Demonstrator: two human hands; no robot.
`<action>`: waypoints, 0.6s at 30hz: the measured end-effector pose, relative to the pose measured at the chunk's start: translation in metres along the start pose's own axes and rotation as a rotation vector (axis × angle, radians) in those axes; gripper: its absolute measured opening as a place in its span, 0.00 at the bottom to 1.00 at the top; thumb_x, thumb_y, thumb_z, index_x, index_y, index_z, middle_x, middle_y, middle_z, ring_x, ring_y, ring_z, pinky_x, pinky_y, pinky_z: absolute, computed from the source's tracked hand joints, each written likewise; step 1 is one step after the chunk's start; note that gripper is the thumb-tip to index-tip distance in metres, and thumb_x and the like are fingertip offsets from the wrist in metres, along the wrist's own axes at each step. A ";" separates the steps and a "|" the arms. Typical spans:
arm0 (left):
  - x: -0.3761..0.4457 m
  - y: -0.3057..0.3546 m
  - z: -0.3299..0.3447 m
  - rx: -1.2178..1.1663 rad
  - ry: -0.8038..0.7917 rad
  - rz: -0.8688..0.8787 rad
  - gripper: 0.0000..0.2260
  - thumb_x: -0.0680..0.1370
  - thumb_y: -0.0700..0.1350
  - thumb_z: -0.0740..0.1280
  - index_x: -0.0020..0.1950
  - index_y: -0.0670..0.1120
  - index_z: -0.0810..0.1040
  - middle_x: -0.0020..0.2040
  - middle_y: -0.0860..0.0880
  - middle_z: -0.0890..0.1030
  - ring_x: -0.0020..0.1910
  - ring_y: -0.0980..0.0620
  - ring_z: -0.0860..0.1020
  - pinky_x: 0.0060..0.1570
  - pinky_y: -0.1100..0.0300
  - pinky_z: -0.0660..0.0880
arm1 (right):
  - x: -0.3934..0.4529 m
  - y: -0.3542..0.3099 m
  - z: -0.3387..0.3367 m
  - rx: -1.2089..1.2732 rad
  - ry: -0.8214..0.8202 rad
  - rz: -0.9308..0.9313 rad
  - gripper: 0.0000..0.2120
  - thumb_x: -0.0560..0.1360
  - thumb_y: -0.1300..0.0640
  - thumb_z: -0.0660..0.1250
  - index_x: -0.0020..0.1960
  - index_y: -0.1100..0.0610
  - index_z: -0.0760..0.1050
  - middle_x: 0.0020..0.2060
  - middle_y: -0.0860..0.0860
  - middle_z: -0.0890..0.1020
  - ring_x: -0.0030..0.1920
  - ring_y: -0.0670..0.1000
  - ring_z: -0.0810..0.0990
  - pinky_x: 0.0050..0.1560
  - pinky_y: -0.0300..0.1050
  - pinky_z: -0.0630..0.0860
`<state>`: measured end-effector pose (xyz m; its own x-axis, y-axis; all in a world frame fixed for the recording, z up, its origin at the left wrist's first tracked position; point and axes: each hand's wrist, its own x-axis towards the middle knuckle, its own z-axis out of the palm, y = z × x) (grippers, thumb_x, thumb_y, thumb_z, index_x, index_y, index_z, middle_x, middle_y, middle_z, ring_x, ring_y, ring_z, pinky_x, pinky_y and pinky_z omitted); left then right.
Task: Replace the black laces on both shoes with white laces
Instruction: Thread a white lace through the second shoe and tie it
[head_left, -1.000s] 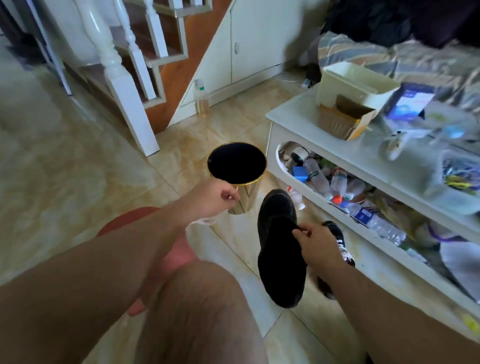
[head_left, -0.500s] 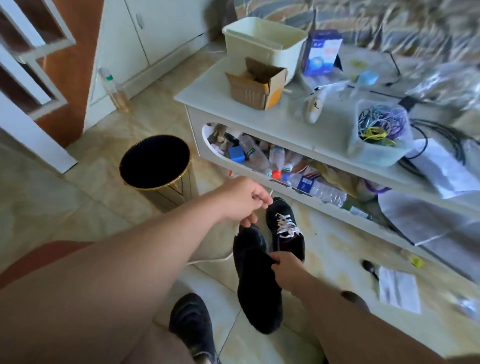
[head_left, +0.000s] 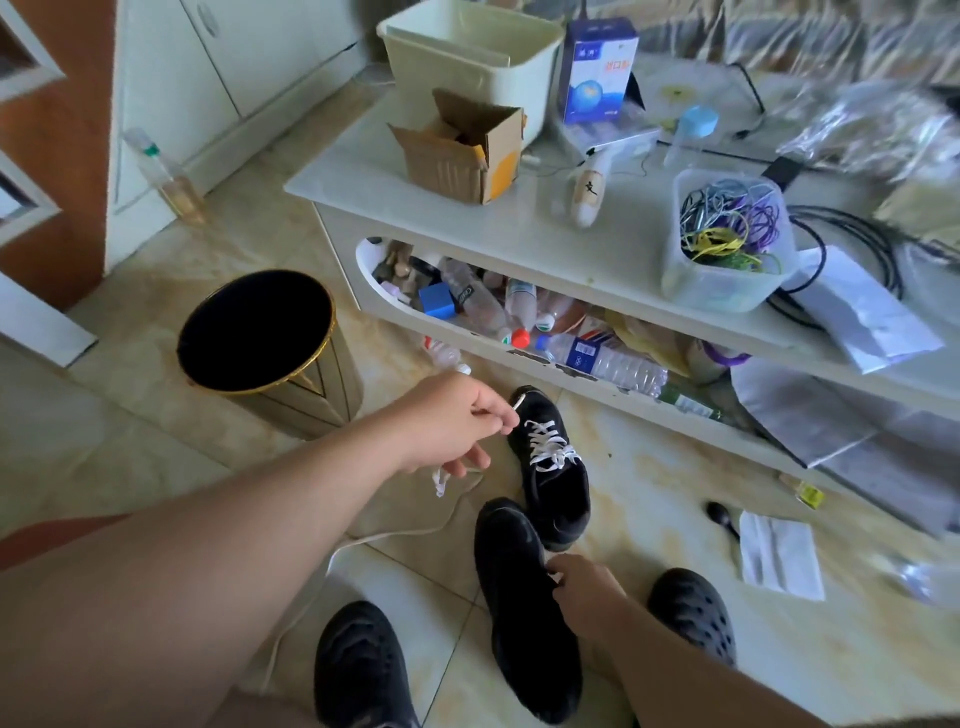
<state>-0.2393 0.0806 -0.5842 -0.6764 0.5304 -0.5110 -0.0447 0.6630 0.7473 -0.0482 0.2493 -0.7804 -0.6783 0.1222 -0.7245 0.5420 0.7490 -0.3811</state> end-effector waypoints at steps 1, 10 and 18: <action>-0.001 0.002 0.002 -0.033 -0.022 -0.007 0.08 0.85 0.41 0.64 0.55 0.51 0.82 0.56 0.52 0.84 0.41 0.48 0.87 0.34 0.54 0.80 | -0.002 -0.006 -0.005 0.045 0.023 0.013 0.16 0.79 0.58 0.61 0.64 0.49 0.80 0.56 0.51 0.85 0.57 0.55 0.83 0.56 0.45 0.78; -0.010 0.019 0.022 0.030 0.070 0.045 0.07 0.81 0.40 0.67 0.52 0.51 0.71 0.48 0.44 0.85 0.33 0.48 0.81 0.31 0.54 0.78 | -0.085 -0.123 -0.132 1.305 -0.056 -0.207 0.09 0.81 0.59 0.64 0.56 0.59 0.81 0.44 0.54 0.85 0.41 0.54 0.82 0.47 0.48 0.72; -0.006 0.037 0.073 0.202 0.217 0.066 0.05 0.77 0.46 0.70 0.47 0.52 0.74 0.45 0.51 0.81 0.43 0.50 0.78 0.39 0.56 0.71 | -0.093 -0.084 -0.136 1.190 0.336 -0.124 0.11 0.84 0.52 0.64 0.53 0.52 0.85 0.43 0.50 0.81 0.41 0.51 0.74 0.45 0.46 0.72</action>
<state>-0.1834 0.1403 -0.5839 -0.8151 0.4652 -0.3452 0.1372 0.7340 0.6652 -0.0976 0.2633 -0.6030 -0.7554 0.3846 -0.5305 0.4593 -0.2665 -0.8473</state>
